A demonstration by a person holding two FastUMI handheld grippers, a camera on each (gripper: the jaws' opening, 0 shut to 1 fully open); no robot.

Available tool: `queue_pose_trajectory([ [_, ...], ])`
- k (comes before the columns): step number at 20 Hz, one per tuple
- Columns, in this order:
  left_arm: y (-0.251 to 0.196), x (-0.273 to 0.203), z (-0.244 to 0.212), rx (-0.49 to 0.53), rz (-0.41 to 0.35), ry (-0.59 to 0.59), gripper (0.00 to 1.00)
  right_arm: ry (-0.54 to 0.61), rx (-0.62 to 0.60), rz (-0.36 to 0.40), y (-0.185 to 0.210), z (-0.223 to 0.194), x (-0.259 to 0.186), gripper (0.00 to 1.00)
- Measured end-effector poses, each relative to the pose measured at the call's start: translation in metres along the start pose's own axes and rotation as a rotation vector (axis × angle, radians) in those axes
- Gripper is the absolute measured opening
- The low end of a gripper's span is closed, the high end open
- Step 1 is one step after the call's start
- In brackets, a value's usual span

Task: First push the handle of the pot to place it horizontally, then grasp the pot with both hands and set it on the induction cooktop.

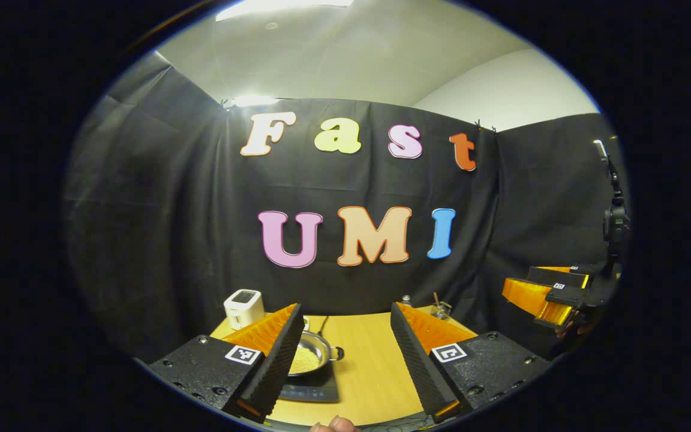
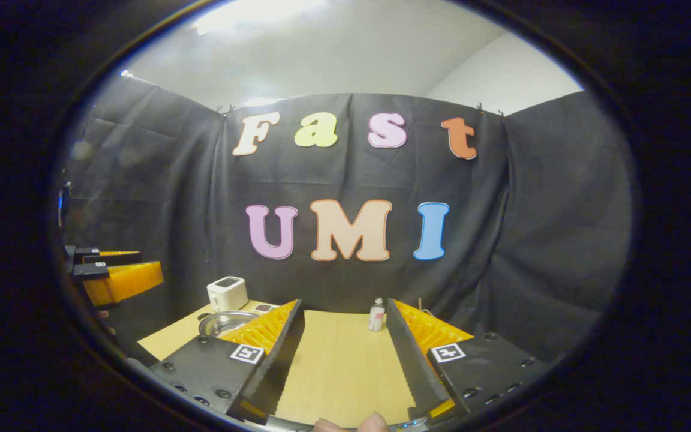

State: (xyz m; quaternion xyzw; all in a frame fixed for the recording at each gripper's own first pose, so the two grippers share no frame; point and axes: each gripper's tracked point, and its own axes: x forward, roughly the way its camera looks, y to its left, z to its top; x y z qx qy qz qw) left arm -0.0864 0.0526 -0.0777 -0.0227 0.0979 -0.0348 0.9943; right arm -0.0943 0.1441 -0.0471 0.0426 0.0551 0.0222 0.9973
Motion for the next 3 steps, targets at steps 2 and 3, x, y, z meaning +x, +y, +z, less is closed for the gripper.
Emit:
queue_pose_trajectory([
  [2, 0.017, -0.011, 0.006, 0.018, 0.042, -0.008, 0.88, 0.024, 0.031, 0.036, 0.015, -0.009, -0.004, 0.82],
  [3, 0.023, -0.014, 0.009, 0.022, 0.063, -0.009, 0.87, 0.030, 0.039, 0.042, 0.017, -0.012, -0.004, 0.83],
])
